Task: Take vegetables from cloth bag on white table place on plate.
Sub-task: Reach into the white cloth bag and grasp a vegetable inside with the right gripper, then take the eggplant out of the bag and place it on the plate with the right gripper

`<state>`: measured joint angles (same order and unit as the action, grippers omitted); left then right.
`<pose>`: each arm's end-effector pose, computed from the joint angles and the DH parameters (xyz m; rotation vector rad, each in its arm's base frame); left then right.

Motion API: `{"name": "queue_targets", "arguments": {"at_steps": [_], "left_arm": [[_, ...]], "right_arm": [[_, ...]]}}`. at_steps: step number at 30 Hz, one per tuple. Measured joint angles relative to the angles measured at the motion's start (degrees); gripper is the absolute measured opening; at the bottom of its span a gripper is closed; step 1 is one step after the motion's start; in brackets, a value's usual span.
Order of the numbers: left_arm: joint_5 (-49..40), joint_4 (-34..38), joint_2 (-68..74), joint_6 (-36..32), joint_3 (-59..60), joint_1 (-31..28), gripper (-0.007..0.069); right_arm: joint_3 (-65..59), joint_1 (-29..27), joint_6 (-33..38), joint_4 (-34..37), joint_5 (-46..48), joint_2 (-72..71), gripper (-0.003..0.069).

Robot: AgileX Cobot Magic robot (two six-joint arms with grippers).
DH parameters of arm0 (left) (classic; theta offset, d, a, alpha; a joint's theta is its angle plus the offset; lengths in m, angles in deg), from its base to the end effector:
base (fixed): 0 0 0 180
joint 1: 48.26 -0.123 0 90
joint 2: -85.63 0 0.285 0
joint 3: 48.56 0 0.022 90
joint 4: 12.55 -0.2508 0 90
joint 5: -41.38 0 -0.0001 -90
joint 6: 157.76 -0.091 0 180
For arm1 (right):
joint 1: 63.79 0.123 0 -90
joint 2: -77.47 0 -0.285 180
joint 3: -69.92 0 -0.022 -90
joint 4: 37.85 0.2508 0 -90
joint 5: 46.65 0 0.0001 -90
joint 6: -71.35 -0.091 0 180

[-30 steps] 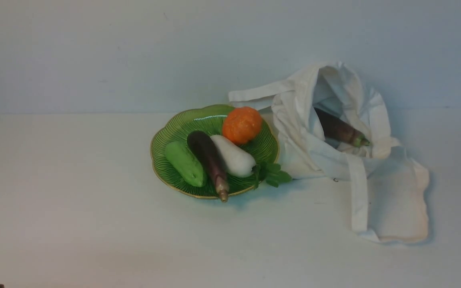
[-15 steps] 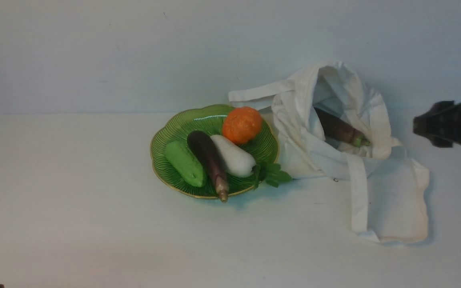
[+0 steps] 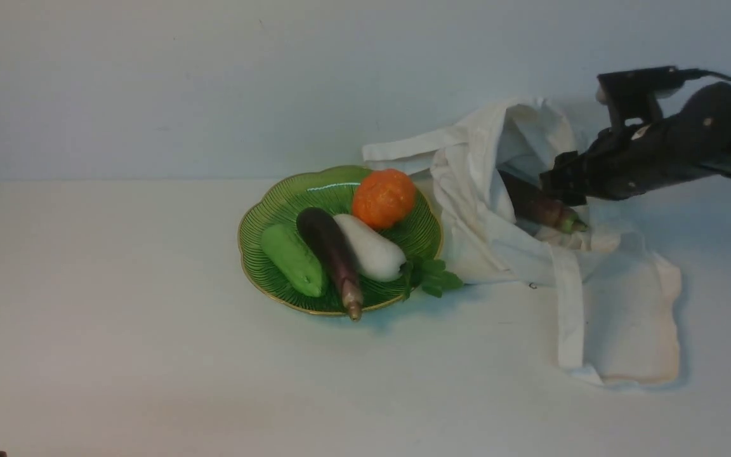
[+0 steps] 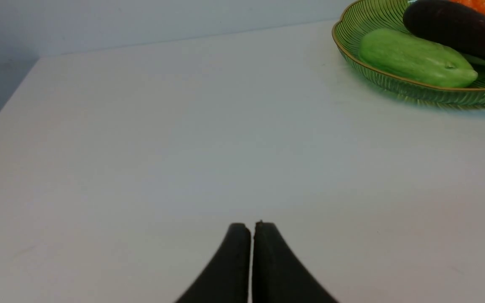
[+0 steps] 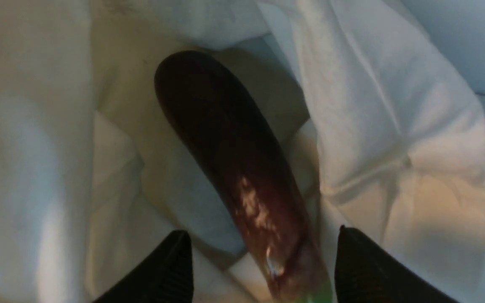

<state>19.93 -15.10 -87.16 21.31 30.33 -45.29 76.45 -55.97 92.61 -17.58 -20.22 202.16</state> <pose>0.0527 -0.0012 0.1703 0.0915 1.8745 0.0193 0.4415 0.0748 0.1864 -0.2987 2.4793 0.2287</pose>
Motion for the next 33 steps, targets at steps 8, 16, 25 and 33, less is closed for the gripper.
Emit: {"name": "queue_targets", "arguments": {"at_steps": [8,16,25,33], "left_arm": [[0.00,0.00,0.00,0.00,0.00,0.00,-0.0005],[0.00,0.00,0.00,0.00,0.00,0.00,-0.0005],[0.00,0.00,0.00,0.00,0.00,0.00,-0.0005],[0.00,0.00,0.00,0.00,0.00,0.00,-0.0005]], "right_arm": [[8.48,0.04,0.86,-0.87,3.80,8.89,0.0419],[8.96,0.28,1.02,-2.40,5.62,9.50,0.0402],[9.30,0.47,-3.40,-11.97,10.78,8.67,0.0279],[9.14,0.47,-10.70,-21.23,21.25,-1.99,0.0279]]}}
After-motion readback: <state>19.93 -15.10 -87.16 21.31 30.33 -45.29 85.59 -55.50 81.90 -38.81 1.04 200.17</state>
